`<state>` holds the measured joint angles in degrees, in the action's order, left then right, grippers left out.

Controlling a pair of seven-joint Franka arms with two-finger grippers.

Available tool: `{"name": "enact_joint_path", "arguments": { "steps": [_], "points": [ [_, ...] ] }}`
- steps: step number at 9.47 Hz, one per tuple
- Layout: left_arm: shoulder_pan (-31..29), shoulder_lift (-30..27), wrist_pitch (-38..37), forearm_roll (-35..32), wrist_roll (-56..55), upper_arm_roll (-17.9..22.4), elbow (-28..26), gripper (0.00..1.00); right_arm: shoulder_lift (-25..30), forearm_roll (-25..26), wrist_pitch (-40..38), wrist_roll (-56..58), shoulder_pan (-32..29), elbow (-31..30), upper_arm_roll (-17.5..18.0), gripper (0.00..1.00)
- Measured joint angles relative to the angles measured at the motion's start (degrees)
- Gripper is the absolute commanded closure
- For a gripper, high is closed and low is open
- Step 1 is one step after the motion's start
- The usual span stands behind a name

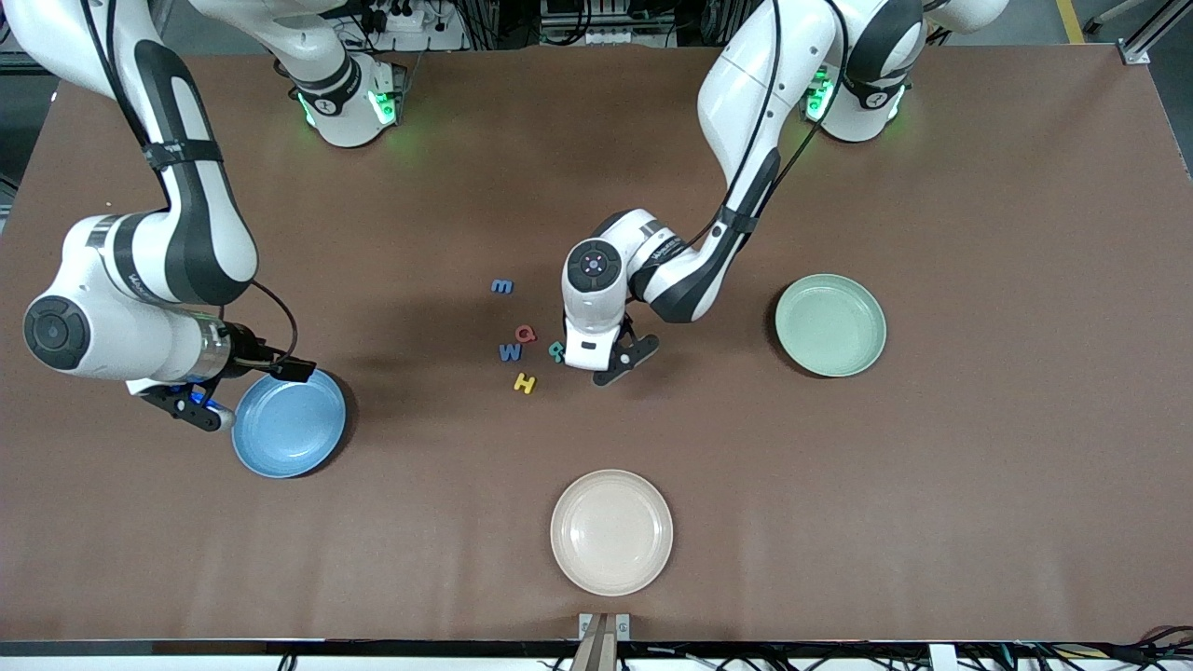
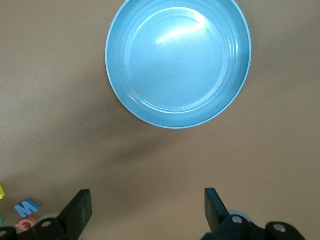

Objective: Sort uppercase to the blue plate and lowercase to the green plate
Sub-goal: 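Lower the left gripper onto the pink W and close it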

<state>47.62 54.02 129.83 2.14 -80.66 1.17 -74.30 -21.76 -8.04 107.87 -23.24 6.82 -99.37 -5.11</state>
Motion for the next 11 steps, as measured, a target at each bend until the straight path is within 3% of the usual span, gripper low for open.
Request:
{"name": "enact_joint_path", "arguments": {
  "steps": [4,8,11],
  "points": [
    [0.1,0.0,0.0,0.0,0.0,0.1,0.0,0.83,0.0,0.0,0.0,0.0,0.2,0.3,0.0,0.0],
    [-0.7,-1.1,-0.9,2.5,0.9,0.5,0.6,0.85,-0.2,0.0,1.6,0.0,1.7,0.5,0.3,0.0],
    [-4.0,-6.1,-5.3,9.8,8.9,0.7,1.0,0.87,-1.7,-0.1,4.5,0.0,5.2,0.5,0.4,0.0]
  ]
}}
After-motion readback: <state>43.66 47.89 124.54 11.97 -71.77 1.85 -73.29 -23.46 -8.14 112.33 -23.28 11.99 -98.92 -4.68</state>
